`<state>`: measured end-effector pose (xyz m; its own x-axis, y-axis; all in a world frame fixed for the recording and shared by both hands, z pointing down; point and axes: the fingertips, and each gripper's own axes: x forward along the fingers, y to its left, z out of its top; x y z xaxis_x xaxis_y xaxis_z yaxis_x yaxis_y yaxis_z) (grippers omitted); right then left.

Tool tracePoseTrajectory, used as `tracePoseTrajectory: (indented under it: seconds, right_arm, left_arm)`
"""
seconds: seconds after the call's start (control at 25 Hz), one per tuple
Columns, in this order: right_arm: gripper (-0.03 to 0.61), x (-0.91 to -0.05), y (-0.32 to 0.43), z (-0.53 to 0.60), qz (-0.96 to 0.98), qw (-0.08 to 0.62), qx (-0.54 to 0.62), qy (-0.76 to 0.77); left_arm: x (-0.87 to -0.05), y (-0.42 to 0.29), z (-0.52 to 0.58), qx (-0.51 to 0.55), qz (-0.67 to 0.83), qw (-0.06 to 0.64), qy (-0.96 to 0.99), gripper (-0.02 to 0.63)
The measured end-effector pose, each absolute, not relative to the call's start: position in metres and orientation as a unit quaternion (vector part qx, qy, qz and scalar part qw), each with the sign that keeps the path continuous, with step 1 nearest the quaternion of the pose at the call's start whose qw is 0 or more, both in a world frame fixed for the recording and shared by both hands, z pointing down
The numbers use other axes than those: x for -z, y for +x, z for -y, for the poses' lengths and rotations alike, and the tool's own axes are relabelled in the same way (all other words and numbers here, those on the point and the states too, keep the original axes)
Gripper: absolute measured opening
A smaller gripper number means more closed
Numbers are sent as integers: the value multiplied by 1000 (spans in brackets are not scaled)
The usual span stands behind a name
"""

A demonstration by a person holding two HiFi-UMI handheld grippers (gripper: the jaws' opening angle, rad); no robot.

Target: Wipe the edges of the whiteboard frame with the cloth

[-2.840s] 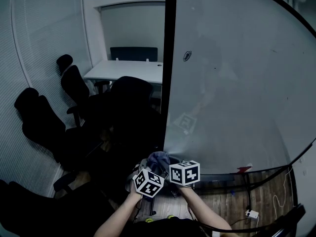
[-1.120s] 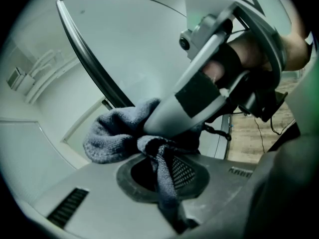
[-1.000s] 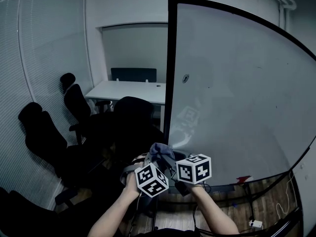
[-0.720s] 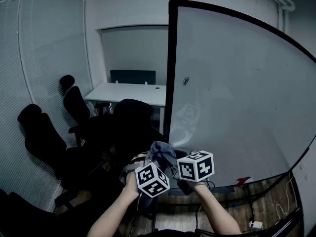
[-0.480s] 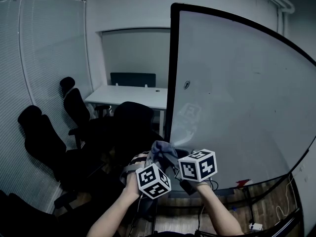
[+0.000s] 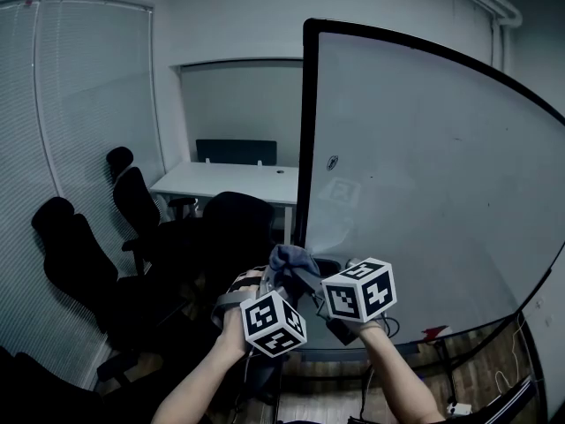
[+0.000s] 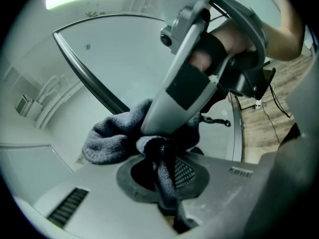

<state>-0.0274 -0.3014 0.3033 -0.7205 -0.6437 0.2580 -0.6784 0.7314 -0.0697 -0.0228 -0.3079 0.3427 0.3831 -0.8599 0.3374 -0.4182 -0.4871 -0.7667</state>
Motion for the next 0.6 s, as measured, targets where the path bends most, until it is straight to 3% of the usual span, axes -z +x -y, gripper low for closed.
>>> tracePoseTrajectory:
  seconds: [0.6]
  right_arm:
    - [98,-250,-30,300,931,82,-44,352]
  left_arm:
    - [-289,-25,309,363,-421,333,-762,28]
